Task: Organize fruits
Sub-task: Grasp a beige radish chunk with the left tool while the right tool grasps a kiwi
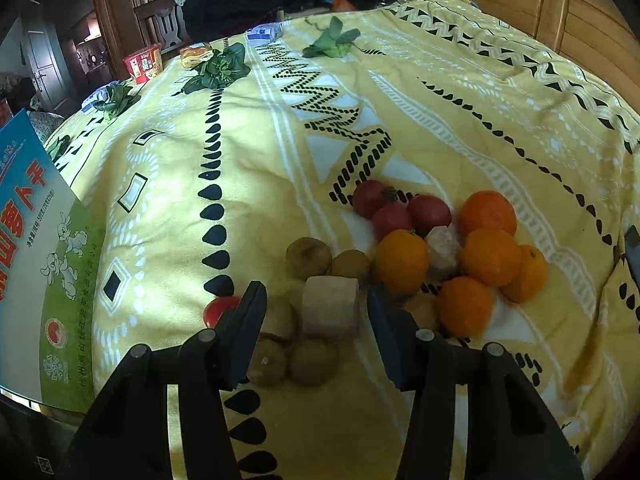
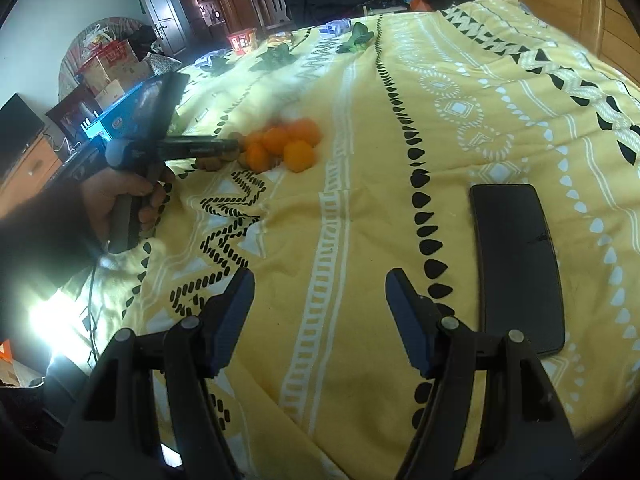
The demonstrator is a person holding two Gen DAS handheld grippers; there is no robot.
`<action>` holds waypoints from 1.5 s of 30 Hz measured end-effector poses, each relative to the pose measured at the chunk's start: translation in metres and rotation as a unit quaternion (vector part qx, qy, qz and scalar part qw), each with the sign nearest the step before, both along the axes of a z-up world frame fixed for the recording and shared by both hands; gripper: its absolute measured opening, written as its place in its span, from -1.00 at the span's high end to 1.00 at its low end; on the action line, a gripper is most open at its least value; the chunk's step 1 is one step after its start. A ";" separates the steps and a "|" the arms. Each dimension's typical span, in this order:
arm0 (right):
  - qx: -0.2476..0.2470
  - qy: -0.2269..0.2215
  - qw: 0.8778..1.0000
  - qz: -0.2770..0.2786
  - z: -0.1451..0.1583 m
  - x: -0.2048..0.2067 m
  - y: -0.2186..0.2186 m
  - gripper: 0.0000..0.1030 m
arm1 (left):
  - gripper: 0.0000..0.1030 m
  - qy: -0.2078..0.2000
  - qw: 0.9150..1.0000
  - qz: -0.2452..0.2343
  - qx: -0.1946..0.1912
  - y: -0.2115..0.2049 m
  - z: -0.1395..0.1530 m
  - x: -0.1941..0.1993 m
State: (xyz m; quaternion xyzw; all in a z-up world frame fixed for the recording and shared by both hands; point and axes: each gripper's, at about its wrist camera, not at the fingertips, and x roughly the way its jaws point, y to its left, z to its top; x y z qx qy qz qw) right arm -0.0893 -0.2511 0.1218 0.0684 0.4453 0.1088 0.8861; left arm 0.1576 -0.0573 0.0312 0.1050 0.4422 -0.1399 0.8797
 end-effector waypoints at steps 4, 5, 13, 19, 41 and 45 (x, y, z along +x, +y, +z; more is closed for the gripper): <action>0.000 0.005 1.000 0.003 -0.004 0.001 0.003 -0.33 | 0.42 -0.008 1.000 -0.006 0.002 -0.001 0.001 -0.003; -0.001 0.006 1.000 0.003 -0.005 0.001 0.003 -0.33 | 0.42 -0.005 1.000 -0.007 0.002 -0.003 0.002 -0.004; 0.002 0.016 1.000 0.009 -0.007 0.003 0.006 0.01 | 0.42 -0.036 0.998 0.029 -0.051 0.024 0.041 -0.060; 0.021 0.018 0.999 0.037 -0.008 0.017 0.029 0.01 | 0.44 -0.013 0.996 0.054 -0.064 0.061 0.027 -0.123; -0.016 0.032 0.978 0.204 -0.070 0.204 0.191 0.19 | 0.53 -0.020 0.982 0.090 -0.163 0.111 0.029 -0.139; -0.042 0.031 0.977 0.207 -0.077 0.204 0.199 0.19 | -0.04 -0.034 0.984 0.085 -0.155 0.111 0.028 -0.159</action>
